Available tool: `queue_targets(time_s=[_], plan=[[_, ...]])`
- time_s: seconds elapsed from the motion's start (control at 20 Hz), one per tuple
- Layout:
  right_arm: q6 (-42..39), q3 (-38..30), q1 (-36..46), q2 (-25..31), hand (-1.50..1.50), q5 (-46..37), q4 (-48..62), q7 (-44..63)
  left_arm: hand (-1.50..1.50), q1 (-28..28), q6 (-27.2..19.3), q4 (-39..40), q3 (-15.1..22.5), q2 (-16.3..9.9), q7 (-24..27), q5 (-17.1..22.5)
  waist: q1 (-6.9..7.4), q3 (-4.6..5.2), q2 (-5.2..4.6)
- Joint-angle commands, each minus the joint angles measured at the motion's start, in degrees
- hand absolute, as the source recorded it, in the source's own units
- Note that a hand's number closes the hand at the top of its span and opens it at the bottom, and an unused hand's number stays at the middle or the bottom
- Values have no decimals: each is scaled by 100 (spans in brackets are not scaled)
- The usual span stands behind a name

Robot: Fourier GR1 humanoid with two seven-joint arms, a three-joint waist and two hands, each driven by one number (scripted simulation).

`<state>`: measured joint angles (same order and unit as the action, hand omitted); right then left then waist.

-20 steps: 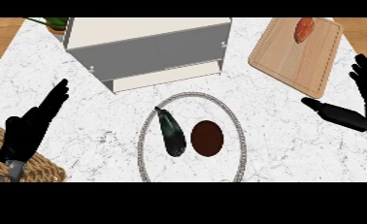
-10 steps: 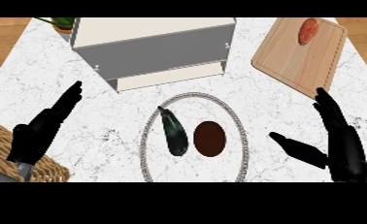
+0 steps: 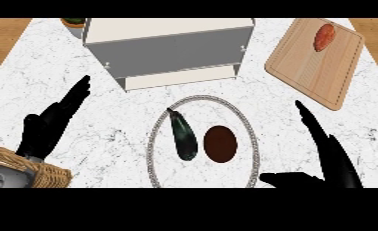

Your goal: Pick the cupcake from the placemat and place it in the tiered shelf

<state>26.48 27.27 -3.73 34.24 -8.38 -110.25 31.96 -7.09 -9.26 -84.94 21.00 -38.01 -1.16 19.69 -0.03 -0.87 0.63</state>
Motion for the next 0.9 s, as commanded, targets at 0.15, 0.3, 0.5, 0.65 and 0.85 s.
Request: queue_targets(time_s=[0.15,0.3,0.5,0.65,0.85], plan=[[-1021,430,550,1244,-150,-1339,94,2118,0,291,-65,225,205,470,-104,62,173,202,-102],[-1527,662,1018,1267,-150,-1753,-59,3150,0,179,17,316,153,545,-85,49,180,189,-110],[-2116,1158,1781,465,-150,-1991,-107,4271,0,158,-82,226,355,794,-175,-206,287,147,-108],[-2375,1408,2065,-133,-150,-1979,88,4724,0,182,-26,406,228,778,-97,-257,271,148,-116],[-2568,1432,2396,-704,-150,-1936,685,5022,0,133,2,485,220,914,-151,-285,220,147,-143]])
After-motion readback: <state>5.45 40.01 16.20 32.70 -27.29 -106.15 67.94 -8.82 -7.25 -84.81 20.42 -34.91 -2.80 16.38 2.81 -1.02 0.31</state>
